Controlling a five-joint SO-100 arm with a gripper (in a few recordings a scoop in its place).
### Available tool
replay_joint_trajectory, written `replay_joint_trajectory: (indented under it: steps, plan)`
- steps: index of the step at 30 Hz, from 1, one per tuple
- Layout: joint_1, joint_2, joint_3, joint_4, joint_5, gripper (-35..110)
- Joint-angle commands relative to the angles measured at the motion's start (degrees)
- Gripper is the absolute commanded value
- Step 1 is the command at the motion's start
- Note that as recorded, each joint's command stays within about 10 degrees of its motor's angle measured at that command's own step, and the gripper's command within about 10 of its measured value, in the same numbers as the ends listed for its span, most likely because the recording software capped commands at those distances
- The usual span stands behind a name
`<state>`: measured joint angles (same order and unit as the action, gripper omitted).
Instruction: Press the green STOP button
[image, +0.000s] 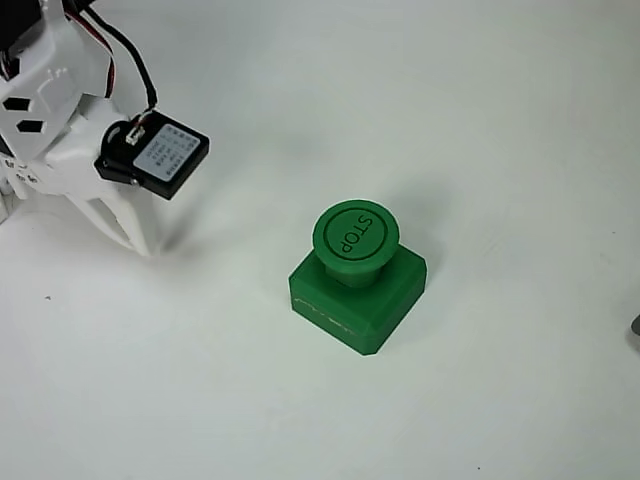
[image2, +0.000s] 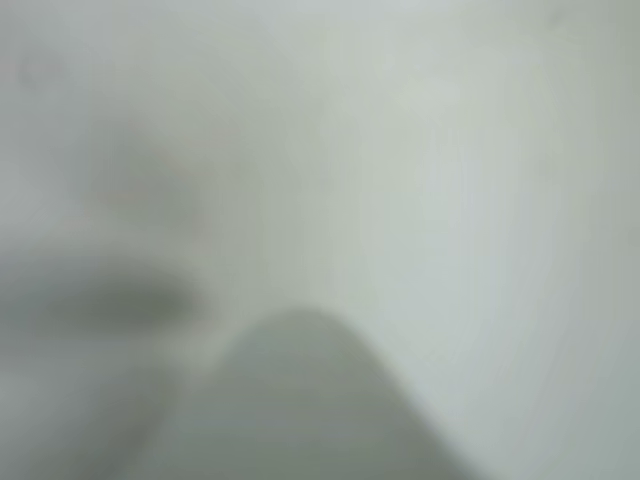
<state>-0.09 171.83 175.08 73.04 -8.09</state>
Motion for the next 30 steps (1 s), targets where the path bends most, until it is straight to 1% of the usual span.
replay_joint_trajectory:
  steps: [1, 4, 30]
  plan:
    - [4.75, 9.74, 0.53, 1.67, 1.58, 4]
    - [4.75, 18.19, 0.53, 1.67, 1.58, 4]
    - [4.75, 18.19, 0.53, 1.67, 1.58, 4]
